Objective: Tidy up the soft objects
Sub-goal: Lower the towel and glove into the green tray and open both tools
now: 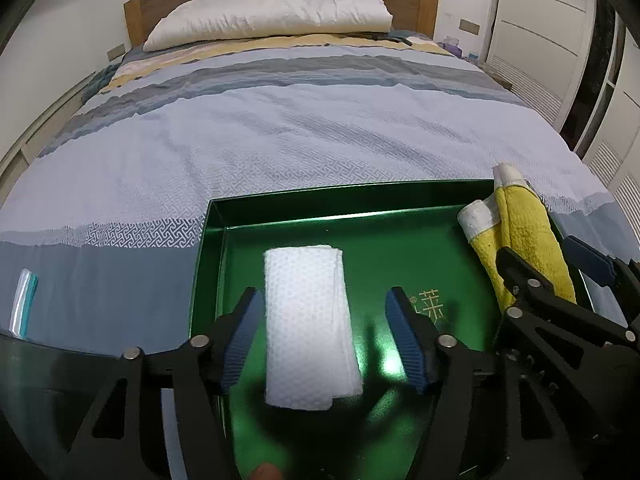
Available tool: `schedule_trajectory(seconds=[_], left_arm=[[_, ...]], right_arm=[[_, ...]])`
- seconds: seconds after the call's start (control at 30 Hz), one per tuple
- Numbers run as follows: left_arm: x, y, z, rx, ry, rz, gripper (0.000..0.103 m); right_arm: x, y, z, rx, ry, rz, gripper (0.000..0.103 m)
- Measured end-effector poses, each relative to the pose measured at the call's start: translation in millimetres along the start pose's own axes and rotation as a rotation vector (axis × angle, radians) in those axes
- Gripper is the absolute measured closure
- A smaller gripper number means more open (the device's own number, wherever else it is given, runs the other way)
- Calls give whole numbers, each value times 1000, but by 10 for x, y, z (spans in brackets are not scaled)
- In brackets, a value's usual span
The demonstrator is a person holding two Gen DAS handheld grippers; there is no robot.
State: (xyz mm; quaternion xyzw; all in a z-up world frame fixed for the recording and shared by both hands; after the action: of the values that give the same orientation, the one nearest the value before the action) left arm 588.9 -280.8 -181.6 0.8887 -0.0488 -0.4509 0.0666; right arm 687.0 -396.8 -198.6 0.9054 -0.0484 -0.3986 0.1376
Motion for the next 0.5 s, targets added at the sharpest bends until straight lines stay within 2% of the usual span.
schedule_trajectory(seconds=[0.2, 0.5], left_arm=[[-11, -30, -14, -8, 6, 2, 26], [-72, -18, -29, 8, 35, -37, 15]], right_arm=[[-69, 66, 20, 8, 7, 14, 34], [-165, 103, -8, -5, 18, 42, 33]])
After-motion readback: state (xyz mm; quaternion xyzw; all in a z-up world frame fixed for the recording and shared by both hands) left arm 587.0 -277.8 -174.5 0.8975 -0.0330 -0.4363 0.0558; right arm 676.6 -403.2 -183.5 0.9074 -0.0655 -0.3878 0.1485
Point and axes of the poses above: each gripper's, at about its wrist camera, not at the fingertips, and x roughly the way its jaws point, y to its right, z to its underside, the point moved 3 cm from there along x, roughly the way its jaws point, and after that the axes turned 11 degrees about z, right-handed, at the moved point
